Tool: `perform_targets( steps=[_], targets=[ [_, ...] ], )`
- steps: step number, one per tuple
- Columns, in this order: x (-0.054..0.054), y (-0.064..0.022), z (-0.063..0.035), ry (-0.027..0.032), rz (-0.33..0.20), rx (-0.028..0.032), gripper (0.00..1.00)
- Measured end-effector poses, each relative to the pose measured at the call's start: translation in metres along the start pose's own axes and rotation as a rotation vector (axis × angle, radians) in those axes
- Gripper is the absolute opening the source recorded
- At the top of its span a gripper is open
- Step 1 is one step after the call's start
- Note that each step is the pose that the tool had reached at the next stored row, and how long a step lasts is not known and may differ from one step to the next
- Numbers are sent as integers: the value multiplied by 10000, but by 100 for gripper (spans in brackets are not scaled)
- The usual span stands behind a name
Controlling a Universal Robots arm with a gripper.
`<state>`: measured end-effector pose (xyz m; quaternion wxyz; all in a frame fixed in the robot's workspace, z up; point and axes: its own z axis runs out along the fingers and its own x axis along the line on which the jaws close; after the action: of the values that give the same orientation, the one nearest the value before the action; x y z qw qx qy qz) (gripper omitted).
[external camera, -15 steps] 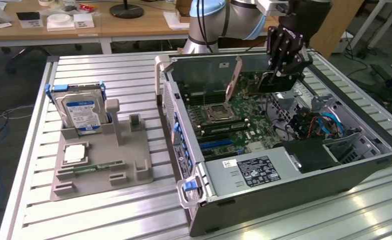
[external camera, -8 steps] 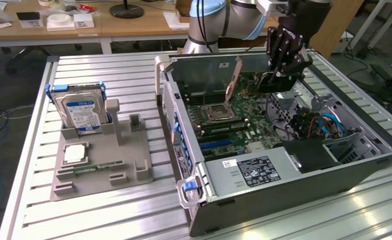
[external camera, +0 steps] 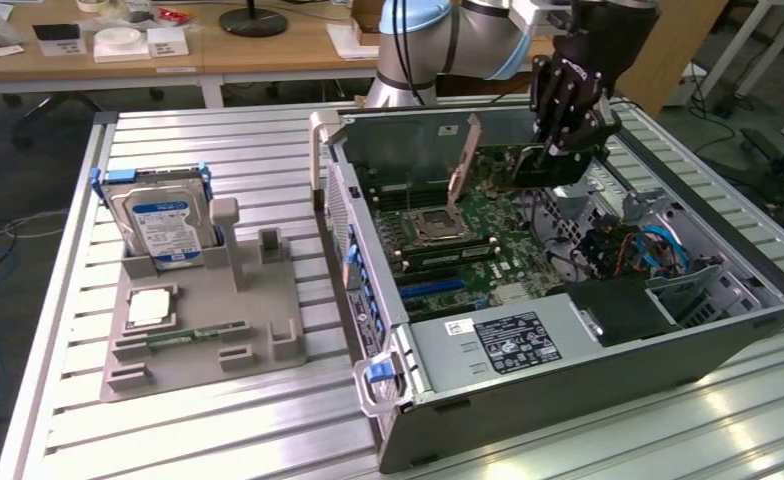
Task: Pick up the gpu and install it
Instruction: 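Insert the gpu into the slot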
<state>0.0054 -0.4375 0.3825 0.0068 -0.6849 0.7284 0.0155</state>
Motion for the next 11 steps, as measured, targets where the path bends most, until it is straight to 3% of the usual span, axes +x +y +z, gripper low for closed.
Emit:
perform_targets(
  steps=[11],
  targets=[
    [3,28,23,-2,-3,3,27]
  ],
)
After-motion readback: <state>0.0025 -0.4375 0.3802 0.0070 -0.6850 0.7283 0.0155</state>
